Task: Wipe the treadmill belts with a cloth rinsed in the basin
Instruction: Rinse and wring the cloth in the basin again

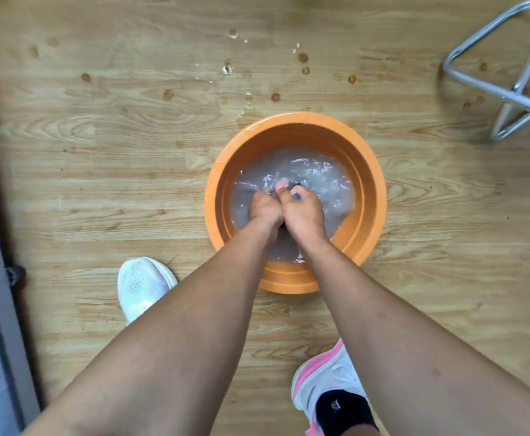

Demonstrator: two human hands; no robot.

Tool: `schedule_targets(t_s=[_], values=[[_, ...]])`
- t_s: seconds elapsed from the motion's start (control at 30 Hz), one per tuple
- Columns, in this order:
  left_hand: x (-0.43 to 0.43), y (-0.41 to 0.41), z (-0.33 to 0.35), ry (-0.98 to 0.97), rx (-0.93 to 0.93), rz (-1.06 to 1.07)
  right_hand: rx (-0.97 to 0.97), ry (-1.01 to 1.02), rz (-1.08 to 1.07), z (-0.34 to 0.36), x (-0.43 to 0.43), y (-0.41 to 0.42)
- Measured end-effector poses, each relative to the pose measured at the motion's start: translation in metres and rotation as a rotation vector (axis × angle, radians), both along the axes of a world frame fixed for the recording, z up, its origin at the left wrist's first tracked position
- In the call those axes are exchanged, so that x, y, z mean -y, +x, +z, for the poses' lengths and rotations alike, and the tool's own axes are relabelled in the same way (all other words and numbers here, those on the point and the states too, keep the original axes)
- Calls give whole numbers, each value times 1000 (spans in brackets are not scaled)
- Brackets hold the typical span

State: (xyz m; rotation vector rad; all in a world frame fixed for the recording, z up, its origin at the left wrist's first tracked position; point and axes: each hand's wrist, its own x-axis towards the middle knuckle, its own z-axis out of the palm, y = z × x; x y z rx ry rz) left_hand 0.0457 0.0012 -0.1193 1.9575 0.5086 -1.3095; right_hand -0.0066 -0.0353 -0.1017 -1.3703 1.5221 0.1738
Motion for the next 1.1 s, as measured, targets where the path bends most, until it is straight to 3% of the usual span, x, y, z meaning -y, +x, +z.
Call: schedule_targets(t_s=[0.1,0.23,0.37,0.5,0.6,0.7,0.77,0.93,1.1], values=[[-9,2,0,-25,-33,-10,10,-60,48,-4,5,8],[-27,7,23,11,165,-96,-57,-56,273,-1,7,25],[-38,3,56,-89,378,-316,-168,-28,164,-4,24,14],[-38,7,54,7,508,-236,-206,-131,248,-4,43,-6],[-28,5,45,102,406,-215,-283,-205,199,-5,47,-15],[-25,4,33,115,414,-313,-100,-147,-13,-10,33,-12],[-19,7,25,84,294,-341,-21,-108,-62,-3,14,-7],[-16,5,4,-15,-18,-238,-45,-90,-25,-2,-11,5],[-16,-1,28,17,-117,37,-140,-87,174,-16,15,22]])
